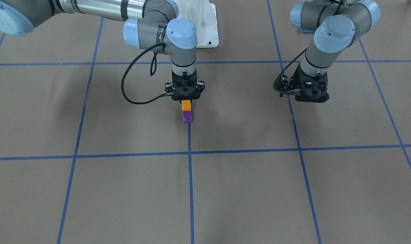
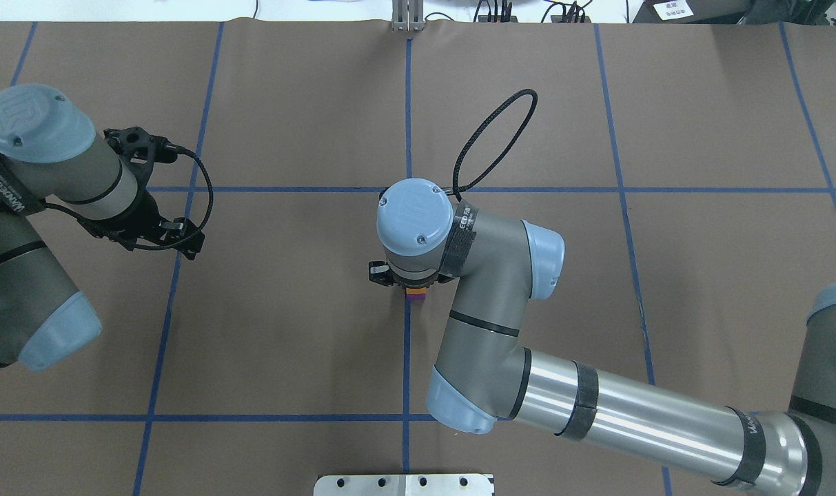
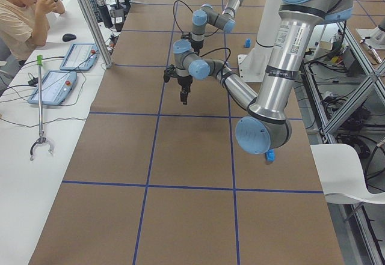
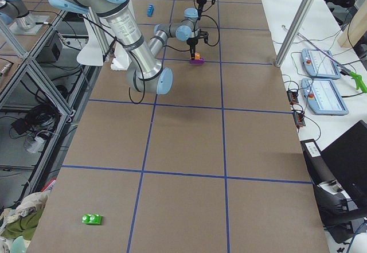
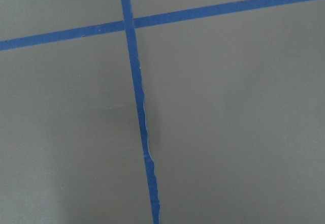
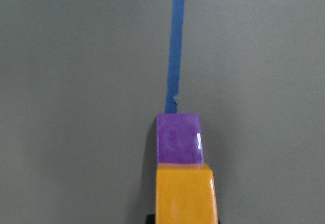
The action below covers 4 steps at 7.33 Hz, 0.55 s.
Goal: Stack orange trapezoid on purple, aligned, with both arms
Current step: 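Lower and align the orange block onto the purple block with the right gripper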
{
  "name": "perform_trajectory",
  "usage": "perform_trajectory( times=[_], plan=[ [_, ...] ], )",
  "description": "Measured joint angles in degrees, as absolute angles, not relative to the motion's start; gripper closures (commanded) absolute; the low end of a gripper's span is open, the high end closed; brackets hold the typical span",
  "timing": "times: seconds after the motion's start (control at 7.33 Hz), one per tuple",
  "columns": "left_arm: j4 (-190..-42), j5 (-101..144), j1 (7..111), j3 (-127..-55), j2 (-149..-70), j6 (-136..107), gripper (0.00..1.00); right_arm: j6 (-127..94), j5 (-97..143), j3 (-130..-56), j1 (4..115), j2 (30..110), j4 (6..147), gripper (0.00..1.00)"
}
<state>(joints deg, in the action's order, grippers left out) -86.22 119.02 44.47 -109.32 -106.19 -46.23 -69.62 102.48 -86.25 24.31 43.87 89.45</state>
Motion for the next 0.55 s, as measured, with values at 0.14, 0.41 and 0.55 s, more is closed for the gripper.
perform_trajectory(
  times=[0.14,0.41,0.55],
  plan=[
    [-86.2,119.1,44.5,-109.6,-106.2,-47.0,0.0,-69.6,102.5,-85.7,24.2,43.9,88.4,1.0],
    [-86.2,119.1,44.5,-110.1,-106.3,-47.5,0.0,-69.7,102.5,-85.4,24.2,43.8,87.7,0.37],
    [-86.2,119.1,44.5,-110.2,-106.3,-47.6,0.0,-69.9,102.5,-85.3,24.3,43.8,87.6,0.01]
  ],
)
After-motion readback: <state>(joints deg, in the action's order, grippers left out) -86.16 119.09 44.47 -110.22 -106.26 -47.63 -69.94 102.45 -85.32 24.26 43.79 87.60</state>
